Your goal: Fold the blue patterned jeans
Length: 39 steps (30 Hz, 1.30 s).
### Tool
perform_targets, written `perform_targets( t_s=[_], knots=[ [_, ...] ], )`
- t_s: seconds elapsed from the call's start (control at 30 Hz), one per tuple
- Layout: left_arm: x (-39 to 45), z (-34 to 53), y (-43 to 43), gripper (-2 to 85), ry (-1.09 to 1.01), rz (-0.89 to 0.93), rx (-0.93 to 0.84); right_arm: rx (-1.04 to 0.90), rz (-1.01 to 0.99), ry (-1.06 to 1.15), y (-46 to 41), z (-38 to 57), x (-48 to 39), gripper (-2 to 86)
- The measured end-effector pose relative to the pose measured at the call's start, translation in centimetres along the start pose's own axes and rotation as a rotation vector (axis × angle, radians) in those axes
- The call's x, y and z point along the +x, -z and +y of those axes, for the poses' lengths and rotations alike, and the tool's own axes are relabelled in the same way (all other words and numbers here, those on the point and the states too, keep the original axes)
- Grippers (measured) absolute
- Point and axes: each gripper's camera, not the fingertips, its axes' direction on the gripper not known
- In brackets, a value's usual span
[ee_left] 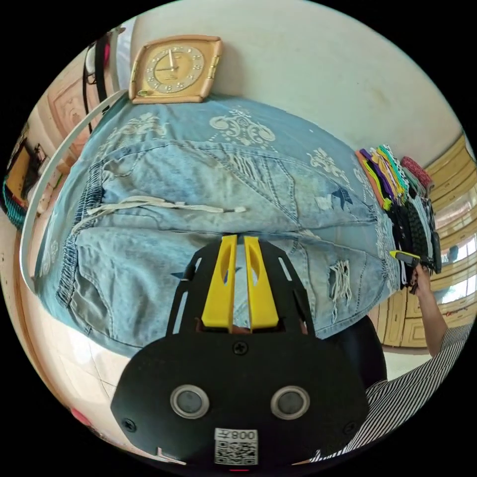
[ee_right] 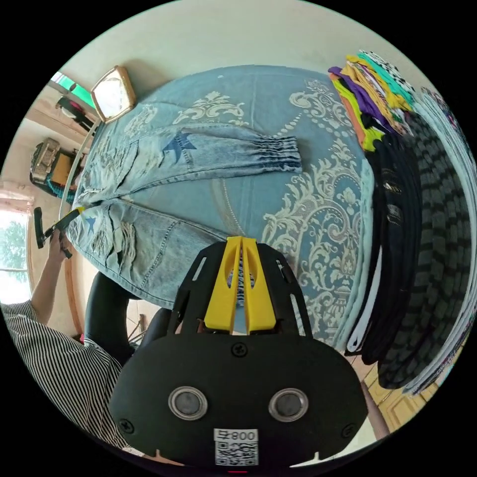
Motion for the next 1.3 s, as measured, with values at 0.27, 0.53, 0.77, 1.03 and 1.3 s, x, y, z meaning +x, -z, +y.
perform_targets(
  t_s=[0.27, 0.53, 0.77, 1.03, 1.3],
  knots=[
    [-6.8, -1.9, -0.2, 0.5, 0.048, -0.074, -0.111, -0.036, -0.123, 0.338, -5.3, -7.3, -14.9, 0.1],
    [-10.8, 0.2, 6.9, 1.5, 0.019, -0.061, 0.058, -0.013, -0.170, 0.613, -10.1, -13.9, -30.1, 0.1],
    [-22.6, 0.6, 12.8, 6.8, 0.284, -0.145, 0.090, -0.020, -0.083, 0.722, -15.0, -17.3, -38.4, 0.1],
    [-28.5, -0.8, 14.1, 4.2, 0.365, -0.089, 0.030, 0.004, -0.140, 0.695, -17.6, -20.2, -42.3, 0.3],
    [-29.7, -1.8, 16.6, 1.7, 0.285, -0.195, 0.001, 0.006, -0.081, 0.711, -19.8, -22.5, -46.4, 0.0]
  ],
)
